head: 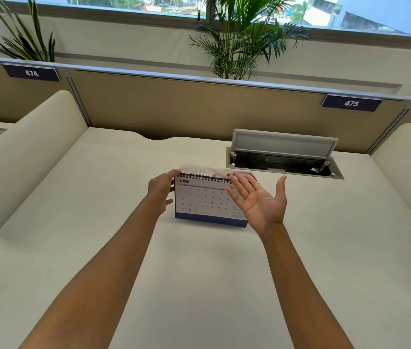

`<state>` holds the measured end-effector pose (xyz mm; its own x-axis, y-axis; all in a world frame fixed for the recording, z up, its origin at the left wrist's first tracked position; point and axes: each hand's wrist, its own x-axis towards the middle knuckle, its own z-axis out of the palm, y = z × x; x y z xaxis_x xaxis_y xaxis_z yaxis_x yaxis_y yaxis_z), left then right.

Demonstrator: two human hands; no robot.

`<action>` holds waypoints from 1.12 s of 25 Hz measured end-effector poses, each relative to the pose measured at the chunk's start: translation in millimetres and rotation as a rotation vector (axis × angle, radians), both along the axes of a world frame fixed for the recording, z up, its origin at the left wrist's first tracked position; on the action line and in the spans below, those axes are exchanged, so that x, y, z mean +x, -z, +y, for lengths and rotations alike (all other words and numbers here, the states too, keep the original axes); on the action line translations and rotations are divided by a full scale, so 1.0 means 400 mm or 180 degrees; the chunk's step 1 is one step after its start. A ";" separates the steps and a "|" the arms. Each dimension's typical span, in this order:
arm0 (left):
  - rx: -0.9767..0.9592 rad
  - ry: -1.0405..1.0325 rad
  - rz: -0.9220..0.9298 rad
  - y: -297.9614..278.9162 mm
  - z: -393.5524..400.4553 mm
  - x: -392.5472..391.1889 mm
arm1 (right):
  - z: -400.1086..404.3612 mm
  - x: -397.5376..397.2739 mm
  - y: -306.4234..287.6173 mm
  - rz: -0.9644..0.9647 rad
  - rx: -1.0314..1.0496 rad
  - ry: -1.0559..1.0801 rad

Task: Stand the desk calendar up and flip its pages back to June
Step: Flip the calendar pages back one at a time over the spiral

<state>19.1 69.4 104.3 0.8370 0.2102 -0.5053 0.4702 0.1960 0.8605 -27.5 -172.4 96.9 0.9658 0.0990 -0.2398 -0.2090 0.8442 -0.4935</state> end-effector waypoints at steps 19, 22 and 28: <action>0.0340 -0.0173 -0.0057 -0.008 -0.013 0.030 | 0.048 0.021 0.090 0.0686 -0.3191 0.0947; 0.0494 -0.0451 -0.0081 0.001 -0.022 0.025 | 0.047 0.024 0.092 0.0780 -0.3553 0.1009; 0.0659 -0.0678 -0.0076 0.019 -0.029 0.022 | 0.046 0.018 0.099 0.0708 -0.3895 0.1071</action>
